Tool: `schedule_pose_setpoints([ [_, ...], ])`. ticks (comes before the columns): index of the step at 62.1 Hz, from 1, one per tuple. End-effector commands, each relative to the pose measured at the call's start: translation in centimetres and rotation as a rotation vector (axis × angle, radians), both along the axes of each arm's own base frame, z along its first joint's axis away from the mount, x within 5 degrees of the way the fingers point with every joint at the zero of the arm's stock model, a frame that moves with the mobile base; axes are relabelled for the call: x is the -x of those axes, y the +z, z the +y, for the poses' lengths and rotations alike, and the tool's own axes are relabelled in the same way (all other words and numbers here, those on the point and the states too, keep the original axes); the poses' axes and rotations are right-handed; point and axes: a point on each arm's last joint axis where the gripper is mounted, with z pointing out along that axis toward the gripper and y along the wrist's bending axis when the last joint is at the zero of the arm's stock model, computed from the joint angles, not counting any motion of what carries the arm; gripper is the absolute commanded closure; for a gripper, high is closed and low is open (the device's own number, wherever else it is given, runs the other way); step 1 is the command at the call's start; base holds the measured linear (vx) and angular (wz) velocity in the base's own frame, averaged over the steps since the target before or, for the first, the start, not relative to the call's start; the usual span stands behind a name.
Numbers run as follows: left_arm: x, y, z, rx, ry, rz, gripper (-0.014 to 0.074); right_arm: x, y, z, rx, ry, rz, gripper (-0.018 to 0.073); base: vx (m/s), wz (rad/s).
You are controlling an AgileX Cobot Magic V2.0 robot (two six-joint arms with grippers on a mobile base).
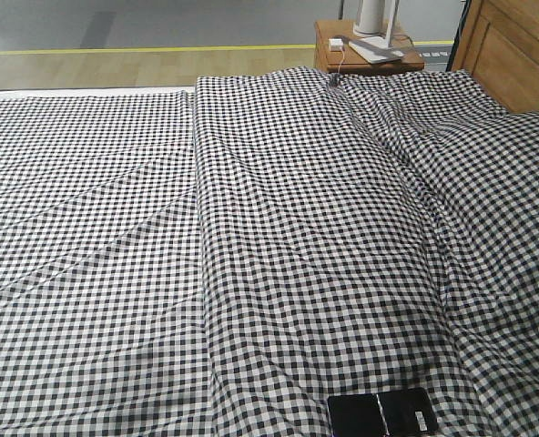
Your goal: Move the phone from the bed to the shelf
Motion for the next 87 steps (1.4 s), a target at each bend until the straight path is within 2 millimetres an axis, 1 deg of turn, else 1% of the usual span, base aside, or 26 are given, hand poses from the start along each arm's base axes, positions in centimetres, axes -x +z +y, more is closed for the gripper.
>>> schedule_pose_setpoints([
  [1,-0.05,0.61,0.05,0.014,0.006,-0.076,0.0596,-0.04,0.48,-0.01,0.022,-0.002,-0.068,0.0564,0.00,0.00],
  [87,-0.05,0.61,0.05,0.014,0.006,-0.076,0.0596,-0.04,0.48,-0.01,0.022,-0.002,-0.068,0.0564,0.00,0.00],
])
